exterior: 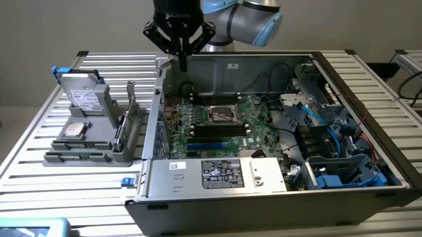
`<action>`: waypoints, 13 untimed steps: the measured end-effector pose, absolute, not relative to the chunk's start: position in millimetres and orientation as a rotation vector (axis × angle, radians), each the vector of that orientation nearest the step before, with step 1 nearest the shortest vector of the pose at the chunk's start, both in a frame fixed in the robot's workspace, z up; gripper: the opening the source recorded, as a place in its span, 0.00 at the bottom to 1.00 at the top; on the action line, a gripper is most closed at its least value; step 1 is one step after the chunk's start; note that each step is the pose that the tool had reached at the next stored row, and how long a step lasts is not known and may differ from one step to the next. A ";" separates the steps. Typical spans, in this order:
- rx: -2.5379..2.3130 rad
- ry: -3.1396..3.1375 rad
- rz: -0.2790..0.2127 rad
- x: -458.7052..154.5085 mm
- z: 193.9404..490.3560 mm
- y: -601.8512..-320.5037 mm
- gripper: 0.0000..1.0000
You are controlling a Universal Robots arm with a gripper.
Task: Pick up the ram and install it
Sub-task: 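Reach for the ram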
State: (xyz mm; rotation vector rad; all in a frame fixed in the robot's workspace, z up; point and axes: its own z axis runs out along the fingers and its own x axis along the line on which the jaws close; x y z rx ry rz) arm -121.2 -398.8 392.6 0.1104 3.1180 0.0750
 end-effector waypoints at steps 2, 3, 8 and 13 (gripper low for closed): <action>0.110 3.118 0.075 -121.2 392.6 -398.8 0.11; 0.110 3.118 0.075 -121.2 392.6 -398.8 0.11; 0.110 3.118 0.075 -121.2 392.6 -398.8 0.11; 0.110 3.118 0.075 -121.4 392.6 -398.8 0.11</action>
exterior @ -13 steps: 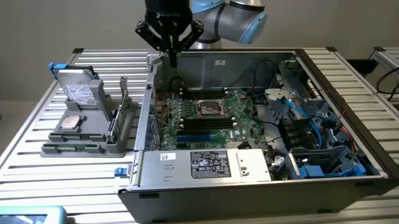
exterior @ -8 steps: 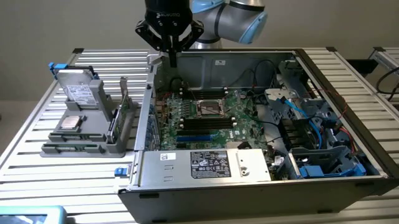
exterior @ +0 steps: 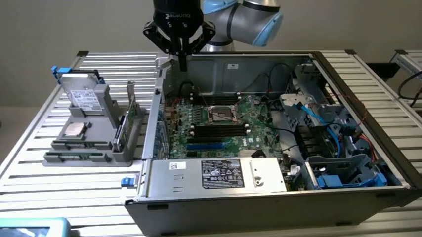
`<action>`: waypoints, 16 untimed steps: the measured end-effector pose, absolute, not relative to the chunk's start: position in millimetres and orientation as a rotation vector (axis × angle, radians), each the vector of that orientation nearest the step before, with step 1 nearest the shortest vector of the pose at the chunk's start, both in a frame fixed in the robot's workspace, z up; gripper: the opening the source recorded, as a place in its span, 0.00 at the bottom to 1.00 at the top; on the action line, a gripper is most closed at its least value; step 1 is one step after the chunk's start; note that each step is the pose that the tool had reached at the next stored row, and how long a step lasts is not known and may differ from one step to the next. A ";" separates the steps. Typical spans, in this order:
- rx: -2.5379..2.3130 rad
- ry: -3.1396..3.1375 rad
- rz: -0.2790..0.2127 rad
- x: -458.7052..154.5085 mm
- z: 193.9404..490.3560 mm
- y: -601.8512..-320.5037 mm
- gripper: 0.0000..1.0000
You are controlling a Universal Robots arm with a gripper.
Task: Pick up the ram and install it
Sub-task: 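Reach for the ram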
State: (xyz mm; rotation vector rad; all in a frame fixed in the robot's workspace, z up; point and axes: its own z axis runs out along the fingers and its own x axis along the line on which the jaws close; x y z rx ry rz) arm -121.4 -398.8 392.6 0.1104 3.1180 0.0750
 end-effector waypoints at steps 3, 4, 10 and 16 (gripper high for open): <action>0.110 3.118 0.075 -129.5 392.6 -398.8 0.11; 0.110 3.118 0.075 -133.9 392.6 -398.8 0.11; 0.110 3.118 0.075 -161.3 392.4 -398.8 0.11; 0.110 3.118 0.075 -185.1 391.8 -400.2 0.11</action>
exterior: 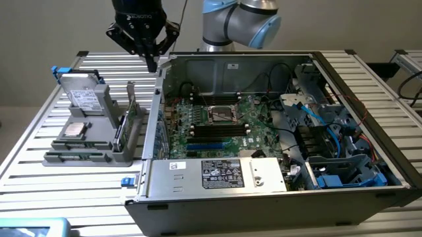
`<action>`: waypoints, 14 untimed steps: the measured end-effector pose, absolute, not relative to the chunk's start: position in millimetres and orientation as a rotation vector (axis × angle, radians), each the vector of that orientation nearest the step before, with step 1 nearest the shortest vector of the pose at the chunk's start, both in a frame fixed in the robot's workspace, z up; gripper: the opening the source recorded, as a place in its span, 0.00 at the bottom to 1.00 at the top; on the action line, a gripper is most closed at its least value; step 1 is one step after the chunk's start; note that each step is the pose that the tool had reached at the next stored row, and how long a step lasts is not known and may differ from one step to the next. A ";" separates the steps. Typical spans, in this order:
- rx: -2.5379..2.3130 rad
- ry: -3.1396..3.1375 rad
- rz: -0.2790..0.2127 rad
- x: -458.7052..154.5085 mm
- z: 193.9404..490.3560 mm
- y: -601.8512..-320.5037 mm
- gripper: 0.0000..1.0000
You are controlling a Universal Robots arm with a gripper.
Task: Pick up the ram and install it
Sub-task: 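Reach for the ram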
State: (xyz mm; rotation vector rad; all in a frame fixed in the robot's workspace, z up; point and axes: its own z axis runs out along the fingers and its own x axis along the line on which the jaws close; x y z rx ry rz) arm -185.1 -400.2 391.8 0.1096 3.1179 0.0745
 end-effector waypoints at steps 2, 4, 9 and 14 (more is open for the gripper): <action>0.109 3.118 0.075 -188.9 391.3 -402.2 0.11; 0.109 3.118 0.075 -193.1 390.7 -404.2 0.11; 0.109 3.118 0.074 -210.7 388.6 -406.6 0.11; 0.108 3.118 0.074 -227.5 385.7 -409.7 0.11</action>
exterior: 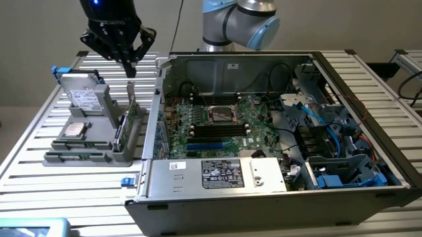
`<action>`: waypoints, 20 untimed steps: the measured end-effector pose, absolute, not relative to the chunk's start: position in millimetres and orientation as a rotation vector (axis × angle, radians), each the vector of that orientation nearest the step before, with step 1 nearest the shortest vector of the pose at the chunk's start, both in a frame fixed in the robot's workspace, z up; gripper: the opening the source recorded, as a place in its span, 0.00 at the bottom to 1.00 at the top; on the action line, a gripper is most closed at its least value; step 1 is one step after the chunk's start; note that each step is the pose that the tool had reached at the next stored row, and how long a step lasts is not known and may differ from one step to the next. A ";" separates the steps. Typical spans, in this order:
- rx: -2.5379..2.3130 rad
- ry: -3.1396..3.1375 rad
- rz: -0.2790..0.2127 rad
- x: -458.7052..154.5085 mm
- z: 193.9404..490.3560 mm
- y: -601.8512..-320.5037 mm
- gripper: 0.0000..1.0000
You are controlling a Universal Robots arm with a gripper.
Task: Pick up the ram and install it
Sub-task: 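Reach for the ram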
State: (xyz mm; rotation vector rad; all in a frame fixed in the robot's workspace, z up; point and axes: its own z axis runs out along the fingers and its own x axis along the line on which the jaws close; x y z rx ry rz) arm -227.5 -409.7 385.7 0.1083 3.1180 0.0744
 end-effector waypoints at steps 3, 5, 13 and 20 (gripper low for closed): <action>0.108 3.118 0.075 -234.2 383.2 -413.9 0.11; 0.108 3.118 0.074 -237.9 381.3 -416.9 0.11; 0.108 3.119 0.073 -263.5 371.7 -422.4 0.11; 0.108 3.120 0.071 -294.2 361.1 -423.7 0.11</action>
